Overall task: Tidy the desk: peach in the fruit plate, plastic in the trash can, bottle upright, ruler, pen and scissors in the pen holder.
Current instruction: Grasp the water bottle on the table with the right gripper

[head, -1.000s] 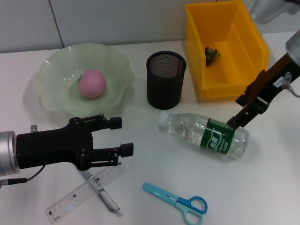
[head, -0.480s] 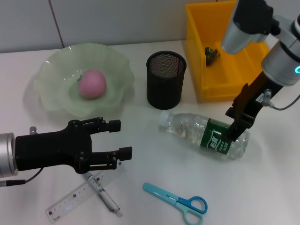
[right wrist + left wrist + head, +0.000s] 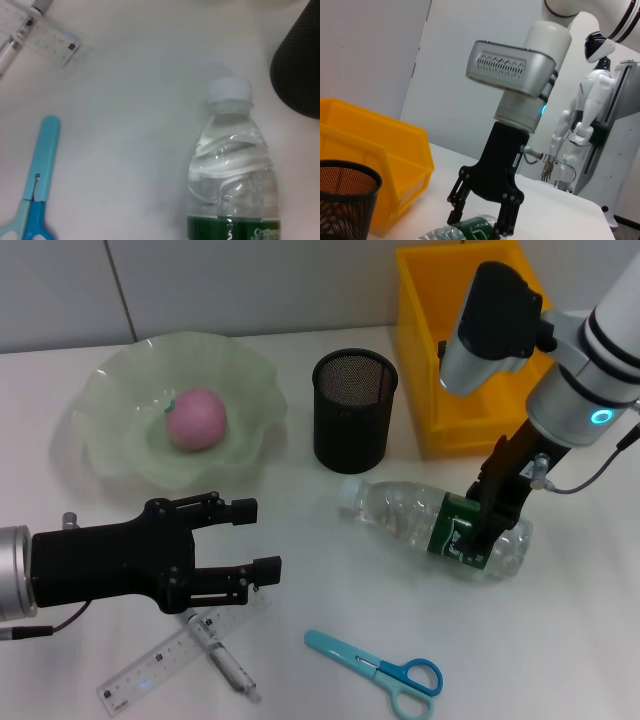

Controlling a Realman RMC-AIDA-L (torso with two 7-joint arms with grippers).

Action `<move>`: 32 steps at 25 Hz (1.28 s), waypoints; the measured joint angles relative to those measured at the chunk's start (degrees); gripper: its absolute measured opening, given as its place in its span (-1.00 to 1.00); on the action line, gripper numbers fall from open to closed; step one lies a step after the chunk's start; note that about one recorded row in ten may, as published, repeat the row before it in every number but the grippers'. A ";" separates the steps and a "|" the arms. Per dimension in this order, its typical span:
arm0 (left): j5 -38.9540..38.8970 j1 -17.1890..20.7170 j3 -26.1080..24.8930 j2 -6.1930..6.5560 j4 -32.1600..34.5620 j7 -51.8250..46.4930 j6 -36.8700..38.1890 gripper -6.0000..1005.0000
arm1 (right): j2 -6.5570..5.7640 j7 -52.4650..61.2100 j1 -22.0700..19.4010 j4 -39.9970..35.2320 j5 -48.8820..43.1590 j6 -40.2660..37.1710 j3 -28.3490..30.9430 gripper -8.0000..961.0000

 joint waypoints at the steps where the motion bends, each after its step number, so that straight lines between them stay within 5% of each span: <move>1: 0.00 -0.03 0.01 0.02 0.00 -0.01 0.04 0.61 | 0.01 0.05 0.04 0.51 0.00 0.55 -0.36 0.60; 32: -0.01 -0.34 -0.16 0.15 0.00 0.04 0.48 0.61 | 0.30 0.02 2.06 8.89 0.53 7.06 -2.82 0.60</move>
